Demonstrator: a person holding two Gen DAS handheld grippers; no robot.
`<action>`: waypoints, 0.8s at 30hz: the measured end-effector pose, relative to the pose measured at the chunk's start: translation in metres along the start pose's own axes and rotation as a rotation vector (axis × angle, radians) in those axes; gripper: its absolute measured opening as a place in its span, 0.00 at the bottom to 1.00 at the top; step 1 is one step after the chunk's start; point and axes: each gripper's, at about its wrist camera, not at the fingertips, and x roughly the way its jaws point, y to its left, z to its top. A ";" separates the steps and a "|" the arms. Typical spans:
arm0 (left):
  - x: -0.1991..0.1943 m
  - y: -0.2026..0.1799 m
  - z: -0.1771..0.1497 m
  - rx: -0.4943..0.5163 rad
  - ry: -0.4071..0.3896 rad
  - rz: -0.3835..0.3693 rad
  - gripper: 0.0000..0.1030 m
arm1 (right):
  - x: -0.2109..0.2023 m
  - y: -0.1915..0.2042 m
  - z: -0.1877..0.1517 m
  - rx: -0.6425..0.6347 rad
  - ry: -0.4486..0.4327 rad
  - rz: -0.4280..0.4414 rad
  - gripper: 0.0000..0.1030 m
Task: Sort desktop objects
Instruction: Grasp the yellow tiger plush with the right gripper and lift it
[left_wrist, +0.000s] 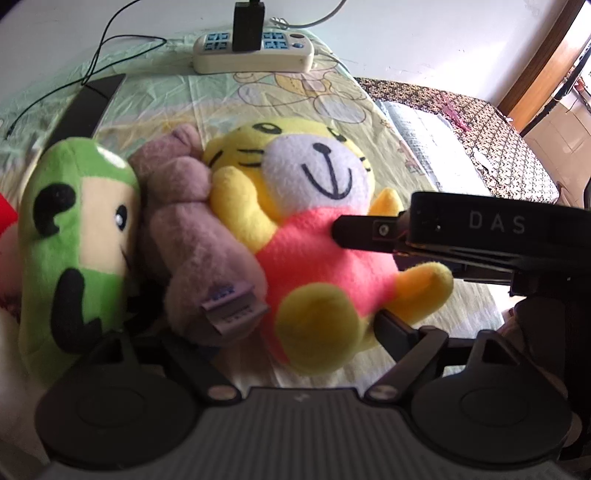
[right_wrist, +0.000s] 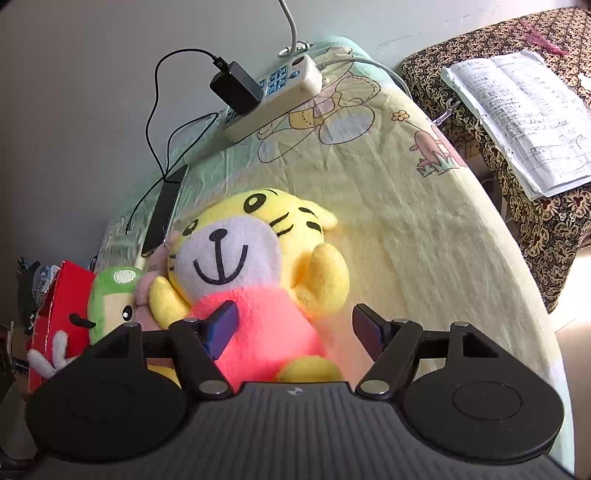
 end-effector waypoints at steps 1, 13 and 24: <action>0.000 -0.001 0.000 0.004 0.000 -0.007 0.77 | 0.004 -0.003 0.001 0.021 0.019 0.026 0.69; -0.042 -0.042 -0.016 0.205 -0.072 -0.041 0.56 | -0.026 -0.009 -0.006 0.045 0.016 0.142 0.29; -0.119 -0.050 -0.043 0.307 -0.241 -0.038 0.56 | -0.105 0.015 -0.036 -0.020 -0.134 0.187 0.29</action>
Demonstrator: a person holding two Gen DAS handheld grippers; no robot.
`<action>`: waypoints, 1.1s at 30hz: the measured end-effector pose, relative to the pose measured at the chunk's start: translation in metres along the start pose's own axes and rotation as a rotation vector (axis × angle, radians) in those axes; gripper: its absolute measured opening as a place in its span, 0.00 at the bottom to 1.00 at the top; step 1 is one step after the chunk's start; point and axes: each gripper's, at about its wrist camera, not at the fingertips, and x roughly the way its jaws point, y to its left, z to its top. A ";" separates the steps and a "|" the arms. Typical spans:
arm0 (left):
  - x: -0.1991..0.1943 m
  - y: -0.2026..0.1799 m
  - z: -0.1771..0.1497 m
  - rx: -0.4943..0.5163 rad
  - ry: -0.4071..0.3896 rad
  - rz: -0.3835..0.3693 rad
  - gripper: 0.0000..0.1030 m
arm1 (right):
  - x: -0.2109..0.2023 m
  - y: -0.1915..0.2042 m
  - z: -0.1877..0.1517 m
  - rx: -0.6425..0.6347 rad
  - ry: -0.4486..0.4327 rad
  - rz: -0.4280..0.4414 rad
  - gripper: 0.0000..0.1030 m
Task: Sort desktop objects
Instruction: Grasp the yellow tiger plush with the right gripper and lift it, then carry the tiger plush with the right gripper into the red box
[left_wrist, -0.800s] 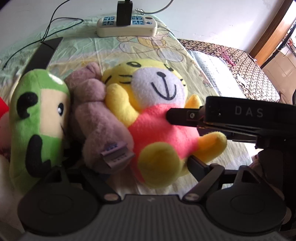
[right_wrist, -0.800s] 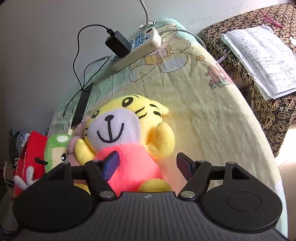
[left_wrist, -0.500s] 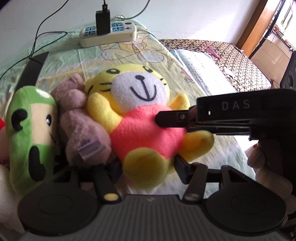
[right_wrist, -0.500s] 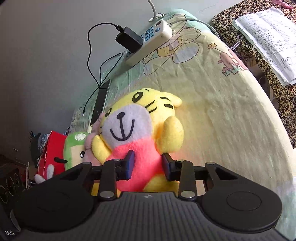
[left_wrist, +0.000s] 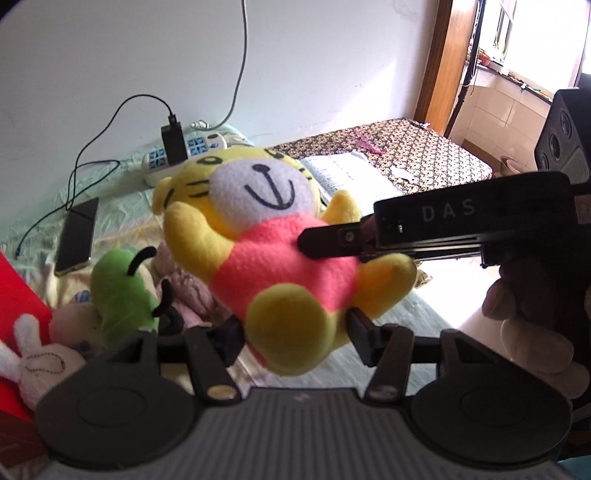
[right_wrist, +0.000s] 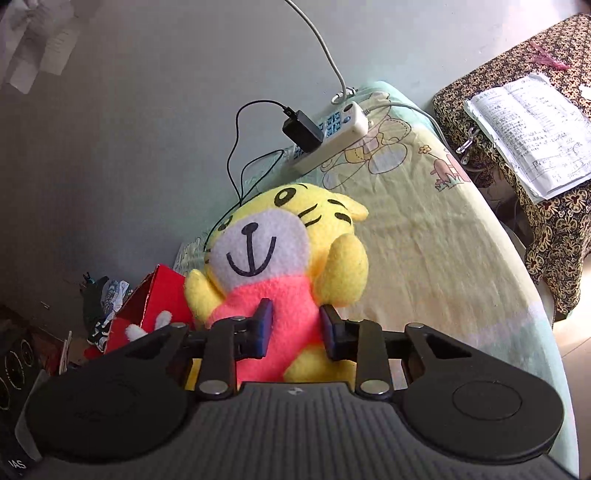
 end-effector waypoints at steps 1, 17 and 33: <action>-0.007 0.006 0.000 -0.005 -0.012 0.008 0.56 | -0.003 0.006 -0.001 -0.019 -0.015 0.007 0.29; -0.136 0.153 -0.036 -0.068 -0.209 0.234 0.56 | 0.059 0.172 -0.014 -0.212 -0.057 0.185 0.30; -0.147 0.320 -0.108 -0.168 -0.039 0.414 0.56 | 0.230 0.295 -0.088 -0.144 0.118 0.274 0.31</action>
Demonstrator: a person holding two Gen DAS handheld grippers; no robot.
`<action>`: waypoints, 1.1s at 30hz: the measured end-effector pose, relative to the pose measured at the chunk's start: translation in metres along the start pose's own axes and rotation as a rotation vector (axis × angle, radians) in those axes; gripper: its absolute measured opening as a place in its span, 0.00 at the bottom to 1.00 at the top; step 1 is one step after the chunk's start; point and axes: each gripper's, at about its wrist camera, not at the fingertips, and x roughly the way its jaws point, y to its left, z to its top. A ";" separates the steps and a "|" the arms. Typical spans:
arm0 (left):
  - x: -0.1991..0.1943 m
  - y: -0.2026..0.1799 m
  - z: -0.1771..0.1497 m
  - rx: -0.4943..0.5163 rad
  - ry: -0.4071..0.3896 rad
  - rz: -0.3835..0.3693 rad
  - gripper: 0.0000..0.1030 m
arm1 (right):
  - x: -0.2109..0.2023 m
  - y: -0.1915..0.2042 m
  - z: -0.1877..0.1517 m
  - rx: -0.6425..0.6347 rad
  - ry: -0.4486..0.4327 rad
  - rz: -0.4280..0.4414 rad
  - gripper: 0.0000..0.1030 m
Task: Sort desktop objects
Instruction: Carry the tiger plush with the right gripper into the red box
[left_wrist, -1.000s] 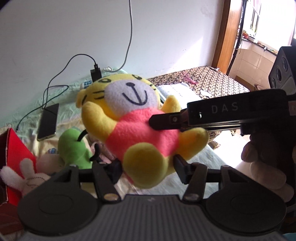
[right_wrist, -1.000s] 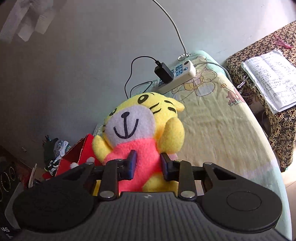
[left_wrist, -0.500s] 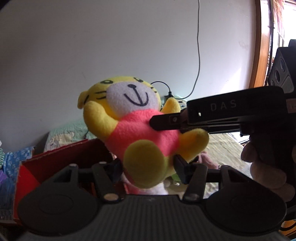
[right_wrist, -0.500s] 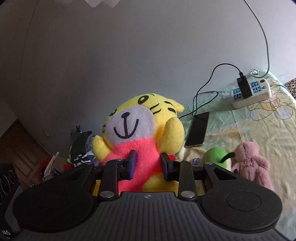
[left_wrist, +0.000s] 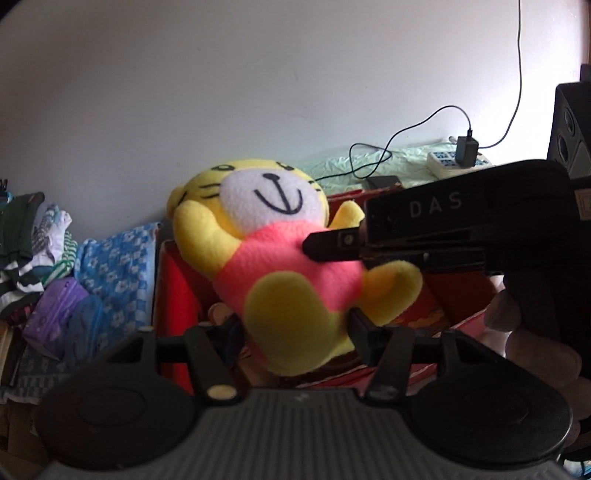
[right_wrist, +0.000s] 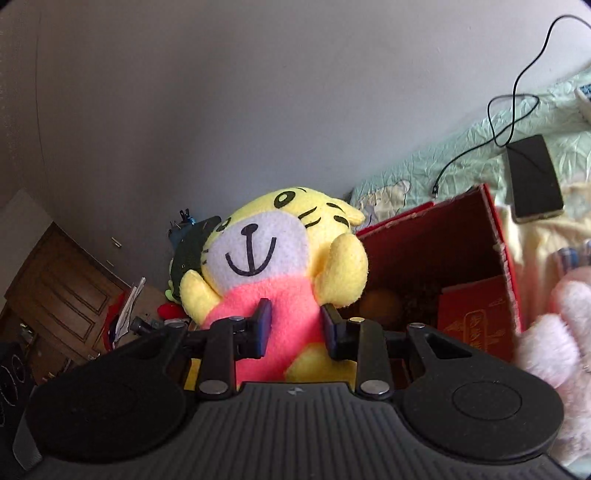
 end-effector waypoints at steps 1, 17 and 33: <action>0.006 0.005 -0.002 0.006 0.017 0.010 0.56 | 0.015 0.001 -0.005 0.025 0.022 -0.007 0.31; 0.032 0.038 -0.014 -0.010 0.095 0.114 0.56 | 0.112 -0.004 -0.036 0.133 0.312 -0.096 0.15; 0.017 0.041 -0.004 -0.134 0.042 0.104 0.58 | 0.110 -0.006 -0.003 0.045 0.209 -0.180 0.18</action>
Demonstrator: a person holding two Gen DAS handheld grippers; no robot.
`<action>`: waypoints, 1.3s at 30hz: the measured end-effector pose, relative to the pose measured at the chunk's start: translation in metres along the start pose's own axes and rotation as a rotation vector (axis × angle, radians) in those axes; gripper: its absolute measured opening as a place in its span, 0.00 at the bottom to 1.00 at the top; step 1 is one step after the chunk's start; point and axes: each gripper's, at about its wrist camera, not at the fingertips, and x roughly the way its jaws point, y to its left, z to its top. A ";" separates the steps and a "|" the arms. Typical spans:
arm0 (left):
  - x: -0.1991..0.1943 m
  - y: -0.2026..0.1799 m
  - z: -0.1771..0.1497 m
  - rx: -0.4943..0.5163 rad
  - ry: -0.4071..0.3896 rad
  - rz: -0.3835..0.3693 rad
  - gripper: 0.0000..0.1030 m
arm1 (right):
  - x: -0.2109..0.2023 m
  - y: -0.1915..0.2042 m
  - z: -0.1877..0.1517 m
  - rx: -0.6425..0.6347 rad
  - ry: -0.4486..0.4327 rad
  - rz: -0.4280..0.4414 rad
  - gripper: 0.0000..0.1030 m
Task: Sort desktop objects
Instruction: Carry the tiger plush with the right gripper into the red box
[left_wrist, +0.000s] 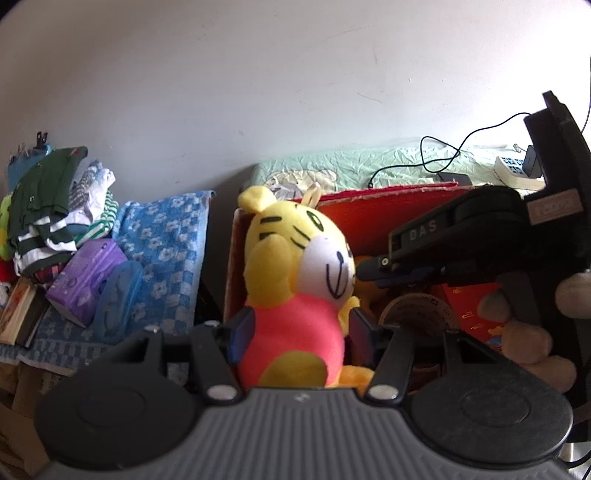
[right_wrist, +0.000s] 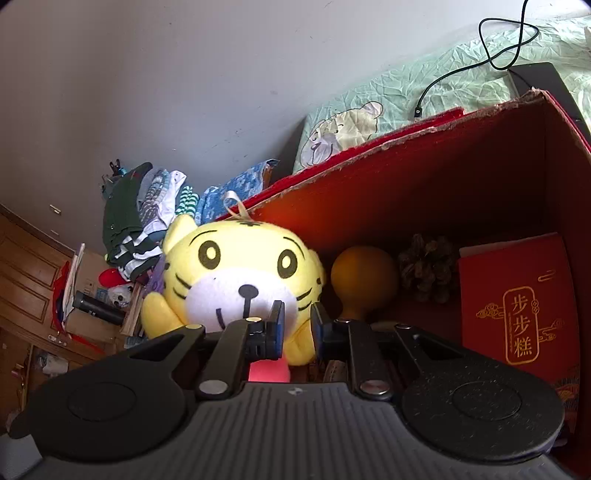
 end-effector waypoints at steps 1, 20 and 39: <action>0.003 -0.002 0.000 0.004 0.007 -0.010 0.58 | 0.006 -0.002 0.004 0.022 0.013 0.000 0.18; 0.022 -0.005 0.002 0.017 0.040 0.002 0.65 | 0.046 0.013 0.013 -0.093 0.238 -0.064 0.13; -0.018 -0.013 0.008 -0.062 0.061 0.031 0.78 | -0.034 0.019 0.000 -0.113 0.027 -0.208 0.27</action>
